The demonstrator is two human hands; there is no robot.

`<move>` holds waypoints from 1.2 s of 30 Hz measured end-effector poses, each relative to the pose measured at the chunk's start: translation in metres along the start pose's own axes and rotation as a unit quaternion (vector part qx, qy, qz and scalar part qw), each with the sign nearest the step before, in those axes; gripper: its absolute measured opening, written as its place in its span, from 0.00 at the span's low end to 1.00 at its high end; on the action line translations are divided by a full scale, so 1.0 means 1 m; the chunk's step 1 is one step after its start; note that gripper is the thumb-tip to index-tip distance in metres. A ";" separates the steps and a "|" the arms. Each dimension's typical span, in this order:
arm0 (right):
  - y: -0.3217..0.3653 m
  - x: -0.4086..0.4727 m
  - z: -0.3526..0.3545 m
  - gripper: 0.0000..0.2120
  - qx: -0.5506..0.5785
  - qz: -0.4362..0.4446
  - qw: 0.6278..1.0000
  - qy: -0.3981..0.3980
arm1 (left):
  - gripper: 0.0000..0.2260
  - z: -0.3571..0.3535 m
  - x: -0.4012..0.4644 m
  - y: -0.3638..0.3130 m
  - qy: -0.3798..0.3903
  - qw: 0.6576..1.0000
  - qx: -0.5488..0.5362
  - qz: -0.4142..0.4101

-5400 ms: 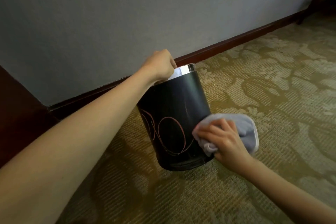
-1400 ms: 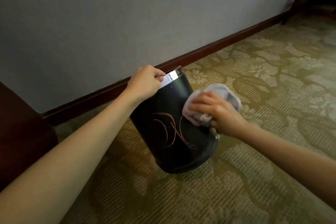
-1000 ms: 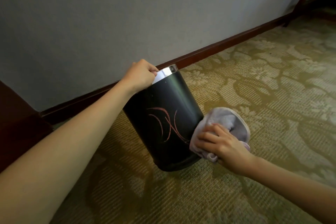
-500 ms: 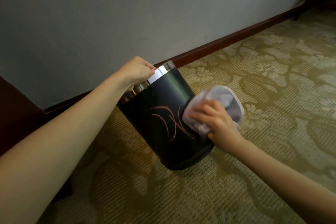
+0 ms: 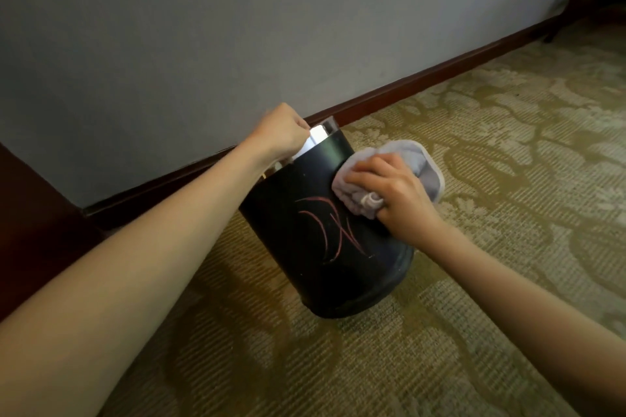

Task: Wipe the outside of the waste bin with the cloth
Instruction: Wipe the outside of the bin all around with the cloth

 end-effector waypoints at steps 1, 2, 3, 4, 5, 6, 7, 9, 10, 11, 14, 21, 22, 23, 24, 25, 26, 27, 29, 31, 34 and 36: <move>0.003 -0.010 -0.007 0.15 0.002 -0.002 1.000 0.009 | 0.11 0.003 0.001 0.005 0.006 1.000 -0.009 0.009; 0.006 -0.025 -0.015 0.16 0.001 -0.011 1.000 0.027 | 0.12 0.007 0.002 0.012 0.011 1.000 -0.015 0.018; 0.009 -0.041 -0.021 0.14 -0.004 -0.012 0.999 0.047 | 0.11 0.011 0.003 0.021 0.013 0.999 -0.020 0.025; 0.010 -0.057 -0.027 0.12 -0.010 0.001 0.998 0.057 | 0.11 0.014 0.003 0.029 0.017 0.999 -0.025 0.030; 0.011 -0.071 -0.031 0.12 -0.015 0.013 0.997 0.070 | 0.10 0.016 0.003 0.035 0.022 0.999 -0.030 0.037; 0.011 -0.081 -0.035 0.13 -0.018 0.023 0.996 0.088 | 0.10 0.017 0.002 0.040 0.025 0.998 -0.037 0.043; 0.011 -0.085 -0.035 0.15 -0.016 0.034 0.994 0.101 | 0.09 0.017 0.002 0.042 0.024 0.998 -0.043 0.044; 0.006 -0.077 -0.030 0.13 -0.006 0.033 0.994 0.099 | 0.10 0.015 0.001 0.038 0.016 0.998 -0.044 0.029; 0.001 -0.066 -0.027 0.09 -0.003 0.022 0.996 0.086 | 0.10 0.014 0.001 0.032 0.010 0.999 -0.040 0.017; -0.001 -0.048 -0.021 0.12 -0.002 -0.001 0.997 0.074 | 0.10 0.013 0.002 0.025 0.009 0.999 -0.033 0.004; -0.007 0.005 -0.002 0.13 0.006 0.005 1.000 -0.001 | 0.13 0.002 0.003 0.006 0.027 0.999 0.000 -0.025; 0.001 -0.031 -0.016 0.15 -0.002 -0.040 0.999 0.003 | 0.08 0.002 0.006 0.005 0.027 0.999 0.009 -0.020; 0.004 -0.048 -0.021 0.15 -0.012 -0.024 0.999 0.028 | 0.08 0.003 0.006 0.007 0.024 1.000 0.001 -0.017; 0.006 -0.062 -0.024 0.16 -0.025 -0.008 0.998 0.051 | 0.08 0.004 0.007 0.010 0.020 1.000 -0.008 -0.014; 0.008 -0.075 -0.027 0.15 -0.041 0.006 0.996 0.074 | 0.08 0.005 0.008 0.011 0.017 1.000 -0.016 -0.012; 0.009 -0.086 -0.029 0.15 -0.054 0.021 0.994 0.095 | 0.08 0.006 0.008 0.011 0.014 1.000 -0.020 -0.010; 0.010 -0.092 -0.030 0.14 -0.062 0.036 0.991 0.113 | 0.08 0.006 0.009 0.012 0.011 1.000 -0.019 -0.010; 0.010 -0.091 -0.028 0.12 -0.062 0.048 0.989 0.128 | 0.08 0.006 0.009 0.011 0.009 1.000 -0.017 -0.010; 0.005 -0.071 -0.020 0.09 -0.060 0.046 0.989 0.129 | 0.08 0.003 0.008 0.008 0.015 1.000 -0.016 -0.011; 0.001 -0.038 -0.009 0.11 -0.056 0.029 0.994 0.087 | 0.07 -0.003 0.007 0.003 0.024 0.999 -0.016 -0.013; -0.004 0.001 0.002 0.12 -0.052 -0.015 0.999 -0.004 | 0.08 -0.009 0.007 -0.003 0.014 1.000 -0.007 -0.022; -0.001 0.005 -0.004 0.16 -0.046 -0.047 0.997 -0.037 | 0.09 -0.009 0.010 -0.001 0.004 1.000 0.004 -0.021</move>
Point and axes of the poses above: each hand's wrist, its own x-axis towards the middle knuckle, its own z-axis out of the back of the hand, y = z × x, the point moved 3 cm from there along x, towards the middle knuckle, and after that the axes turned 6 degrees about y, right-handed, at the moved point
